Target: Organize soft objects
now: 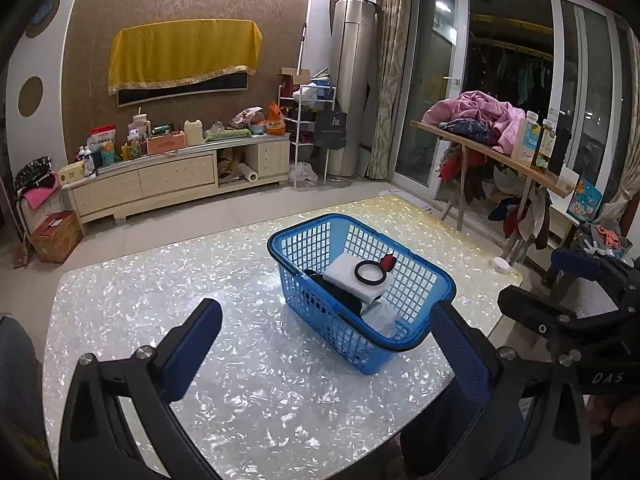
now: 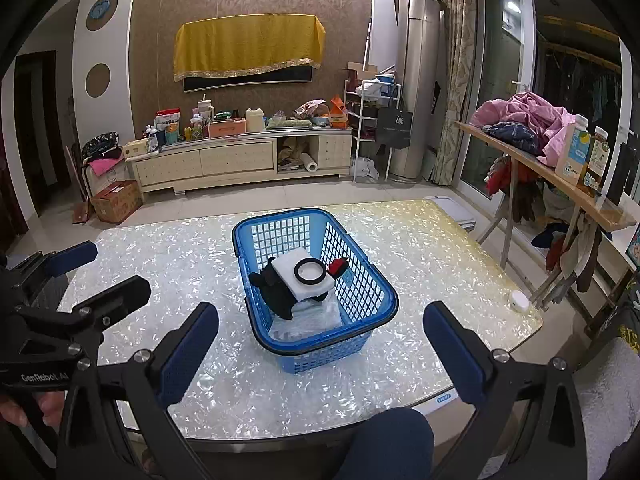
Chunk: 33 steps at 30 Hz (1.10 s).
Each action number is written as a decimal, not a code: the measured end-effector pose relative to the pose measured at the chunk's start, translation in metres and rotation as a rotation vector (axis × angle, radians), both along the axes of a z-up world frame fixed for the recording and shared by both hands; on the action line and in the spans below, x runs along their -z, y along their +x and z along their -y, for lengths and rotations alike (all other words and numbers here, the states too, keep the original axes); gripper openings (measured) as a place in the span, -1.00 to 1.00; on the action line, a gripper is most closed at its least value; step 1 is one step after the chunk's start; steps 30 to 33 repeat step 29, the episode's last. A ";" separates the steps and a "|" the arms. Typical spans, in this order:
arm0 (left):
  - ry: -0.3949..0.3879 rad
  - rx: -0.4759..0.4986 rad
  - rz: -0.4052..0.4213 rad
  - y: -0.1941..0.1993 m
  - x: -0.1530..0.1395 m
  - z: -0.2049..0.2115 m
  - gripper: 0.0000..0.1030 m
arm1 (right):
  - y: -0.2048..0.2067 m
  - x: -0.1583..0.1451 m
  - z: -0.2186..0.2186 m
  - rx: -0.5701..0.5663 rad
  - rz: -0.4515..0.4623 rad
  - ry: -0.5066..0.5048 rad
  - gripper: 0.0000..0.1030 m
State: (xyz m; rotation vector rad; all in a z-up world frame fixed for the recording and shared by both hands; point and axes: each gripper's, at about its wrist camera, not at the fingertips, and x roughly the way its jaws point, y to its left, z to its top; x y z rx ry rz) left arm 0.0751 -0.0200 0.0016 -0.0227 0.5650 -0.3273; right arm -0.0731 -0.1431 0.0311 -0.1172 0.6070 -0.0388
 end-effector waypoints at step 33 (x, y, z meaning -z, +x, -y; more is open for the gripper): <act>0.024 -0.003 0.020 -0.006 -0.007 0.007 1.00 | -0.005 -0.005 -0.013 0.010 0.005 0.021 0.99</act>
